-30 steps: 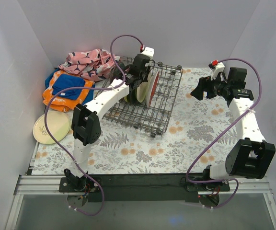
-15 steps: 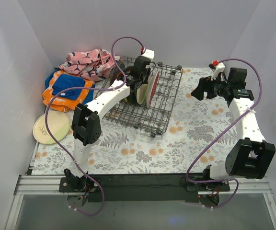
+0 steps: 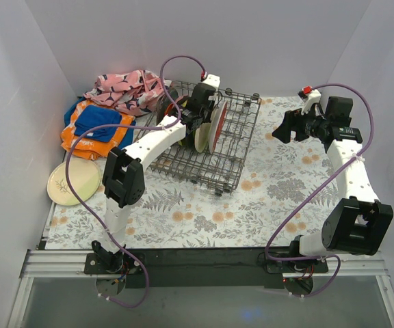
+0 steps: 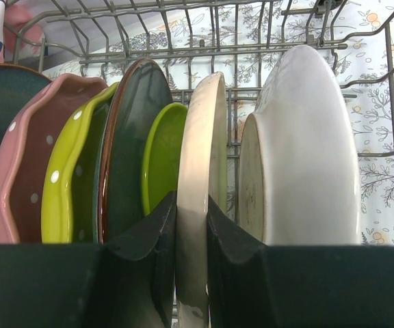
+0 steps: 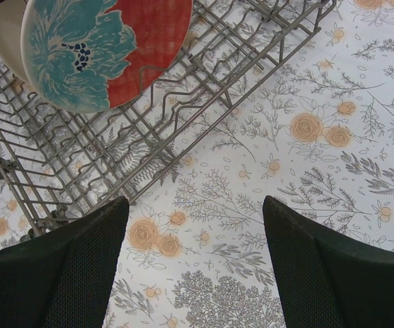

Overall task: Load the plates into the dish rack
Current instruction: Insert the plate into the dish rack

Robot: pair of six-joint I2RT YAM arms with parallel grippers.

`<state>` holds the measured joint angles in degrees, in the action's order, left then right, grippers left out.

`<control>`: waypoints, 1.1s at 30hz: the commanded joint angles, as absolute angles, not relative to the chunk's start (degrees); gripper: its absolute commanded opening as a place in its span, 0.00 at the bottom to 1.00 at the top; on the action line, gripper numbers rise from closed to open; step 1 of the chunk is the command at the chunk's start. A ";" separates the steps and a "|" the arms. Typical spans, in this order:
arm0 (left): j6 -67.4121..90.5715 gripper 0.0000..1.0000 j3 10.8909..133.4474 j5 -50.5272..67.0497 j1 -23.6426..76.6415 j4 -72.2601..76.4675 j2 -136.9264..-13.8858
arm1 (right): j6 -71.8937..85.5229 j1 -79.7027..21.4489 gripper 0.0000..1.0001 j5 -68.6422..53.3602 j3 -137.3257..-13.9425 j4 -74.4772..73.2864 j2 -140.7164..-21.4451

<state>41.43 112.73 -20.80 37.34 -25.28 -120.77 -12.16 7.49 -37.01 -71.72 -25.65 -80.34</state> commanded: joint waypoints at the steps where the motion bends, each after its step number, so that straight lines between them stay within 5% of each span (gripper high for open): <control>1: 42.01 0.11 113.29 -22.76 37.44 -20.57 -118.12 | -11.95 7.73 0.84 -38.41 -71.81 -25.58 -79.37; 7: 42.19 0.23 113.82 -23.47 37.44 -21.27 -118.30 | -11.95 7.74 0.84 -38.67 -71.81 -25.58 -79.37; 33: 43.77 0.46 114.26 -25.66 37.53 -22.06 -110.31 | -11.95 7.82 0.84 -39.73 -71.46 -25.58 -79.10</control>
<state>42.92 112.55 -24.21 37.32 -22.35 -117.71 -12.16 7.49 -38.06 -71.44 -25.69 -80.34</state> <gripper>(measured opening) 0.447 0.842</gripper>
